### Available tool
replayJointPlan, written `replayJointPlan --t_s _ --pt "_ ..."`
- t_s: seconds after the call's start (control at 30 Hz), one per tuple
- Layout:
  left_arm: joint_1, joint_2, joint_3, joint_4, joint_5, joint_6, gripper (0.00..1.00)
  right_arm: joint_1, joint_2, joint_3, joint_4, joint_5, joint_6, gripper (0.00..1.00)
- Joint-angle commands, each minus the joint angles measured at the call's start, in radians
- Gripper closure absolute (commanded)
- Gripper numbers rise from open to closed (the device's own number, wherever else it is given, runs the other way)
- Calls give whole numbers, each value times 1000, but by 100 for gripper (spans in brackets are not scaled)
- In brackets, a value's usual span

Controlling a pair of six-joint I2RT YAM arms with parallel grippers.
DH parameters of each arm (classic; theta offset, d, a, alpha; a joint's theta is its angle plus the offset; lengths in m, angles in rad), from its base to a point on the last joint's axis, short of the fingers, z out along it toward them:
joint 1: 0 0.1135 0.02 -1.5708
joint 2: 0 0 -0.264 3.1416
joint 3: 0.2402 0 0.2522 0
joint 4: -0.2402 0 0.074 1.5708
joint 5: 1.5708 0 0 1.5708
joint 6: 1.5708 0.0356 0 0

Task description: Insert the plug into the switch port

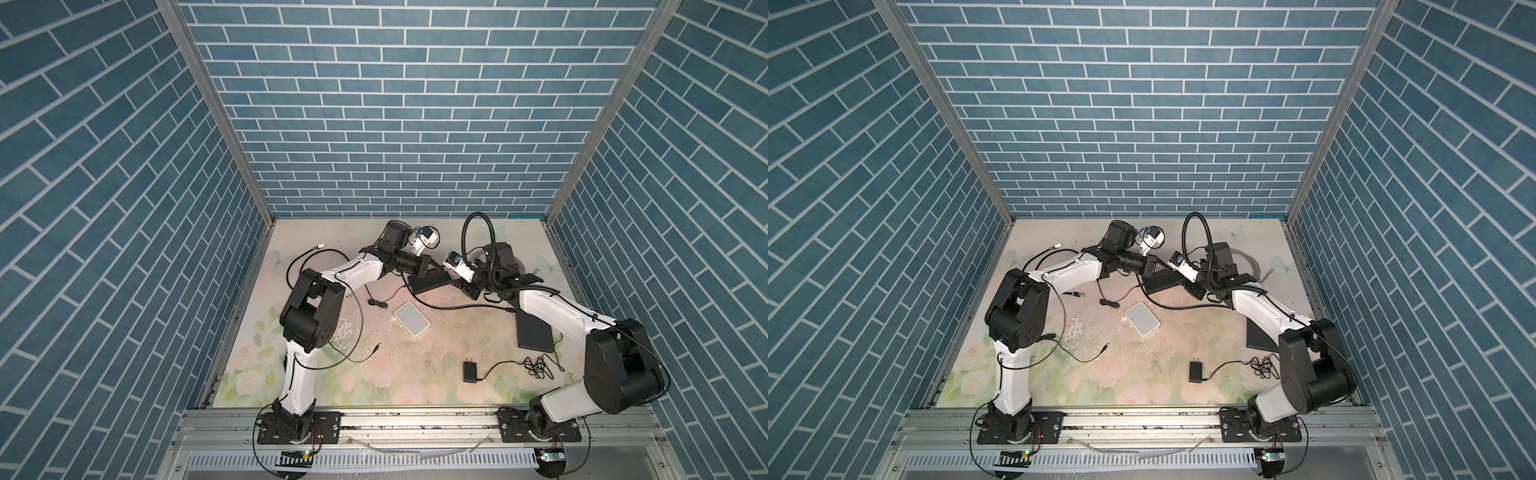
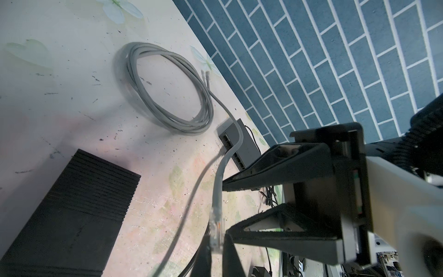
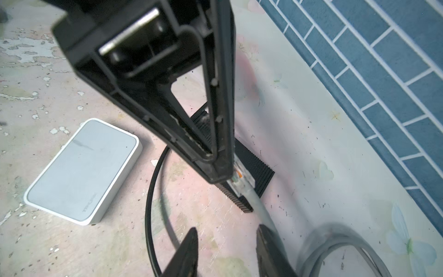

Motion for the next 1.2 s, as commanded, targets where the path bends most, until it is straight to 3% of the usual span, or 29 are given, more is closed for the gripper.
replayJointPlan --t_s 0.0,0.43,1.03,1.17 --pt "-5 12 26 -43 37 21 100 -2 -45 -16 22 19 -49 59" --pt "-3 7 29 -73 39 50 100 -7 31 99 -103 -4 -137 59" --pt "-5 10 25 -63 70 42 100 -7 95 154 -120 -22 -189 71" --pt "-4 11 21 -62 72 42 100 -7 93 158 -113 -22 -193 69"
